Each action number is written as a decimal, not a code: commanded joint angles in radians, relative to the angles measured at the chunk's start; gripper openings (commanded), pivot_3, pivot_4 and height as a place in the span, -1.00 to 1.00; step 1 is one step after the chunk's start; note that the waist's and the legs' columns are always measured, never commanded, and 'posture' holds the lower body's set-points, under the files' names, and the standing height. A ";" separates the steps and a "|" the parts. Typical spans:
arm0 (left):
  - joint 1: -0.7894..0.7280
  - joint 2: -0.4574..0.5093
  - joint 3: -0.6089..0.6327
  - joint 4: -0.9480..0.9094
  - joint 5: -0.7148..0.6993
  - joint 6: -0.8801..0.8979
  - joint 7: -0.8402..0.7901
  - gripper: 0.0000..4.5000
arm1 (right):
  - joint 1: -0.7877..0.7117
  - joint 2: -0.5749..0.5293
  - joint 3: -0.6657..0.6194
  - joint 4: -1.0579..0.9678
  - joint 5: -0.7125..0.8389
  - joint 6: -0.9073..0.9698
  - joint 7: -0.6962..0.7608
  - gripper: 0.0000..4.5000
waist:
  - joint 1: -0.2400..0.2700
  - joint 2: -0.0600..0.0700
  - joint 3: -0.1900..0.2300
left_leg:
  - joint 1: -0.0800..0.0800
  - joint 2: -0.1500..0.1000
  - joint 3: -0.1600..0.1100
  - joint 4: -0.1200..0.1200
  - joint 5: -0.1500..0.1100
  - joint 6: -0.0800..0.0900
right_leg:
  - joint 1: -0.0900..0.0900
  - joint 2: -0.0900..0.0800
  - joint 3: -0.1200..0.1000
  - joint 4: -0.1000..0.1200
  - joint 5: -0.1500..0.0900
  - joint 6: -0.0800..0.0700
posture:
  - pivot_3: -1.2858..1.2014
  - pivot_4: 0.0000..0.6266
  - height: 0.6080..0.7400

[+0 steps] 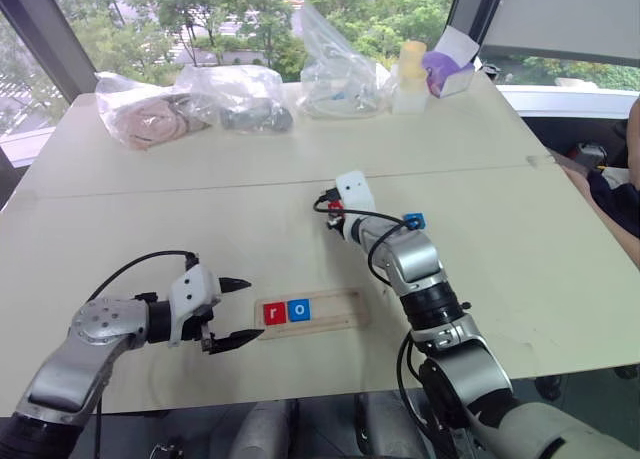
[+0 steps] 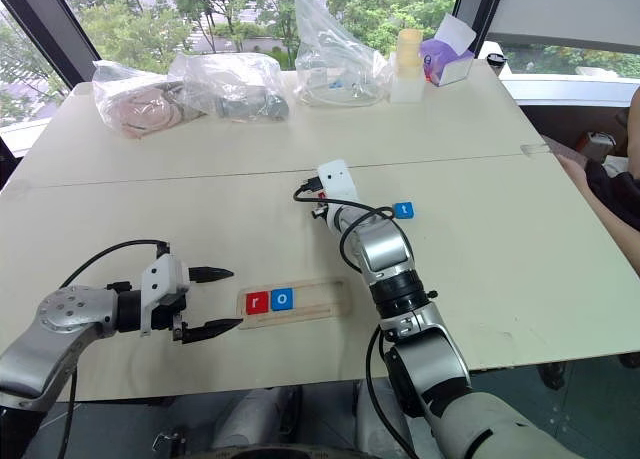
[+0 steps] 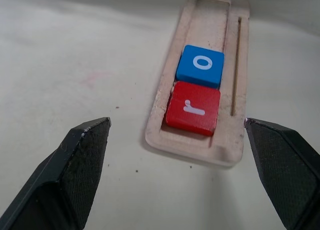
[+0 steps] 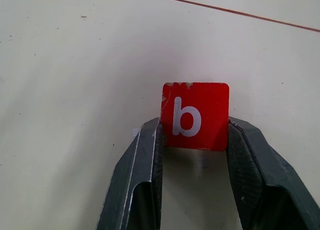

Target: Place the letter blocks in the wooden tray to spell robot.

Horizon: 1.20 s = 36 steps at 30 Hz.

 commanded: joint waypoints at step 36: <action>-0.188 -0.018 -0.041 0.013 -0.094 0.001 -0.128 1.00 | 0.506 -0.946 -0.236 -0.824 0.491 0.046 0.772 0.97 | 0.023 -0.003 0.002 | -0.004 0.003 0.008 0.002 -0.002 0.004 | 0.001 0.000 0.001 -0.005 -0.002 0.003 | 0.03 -0.52 1.00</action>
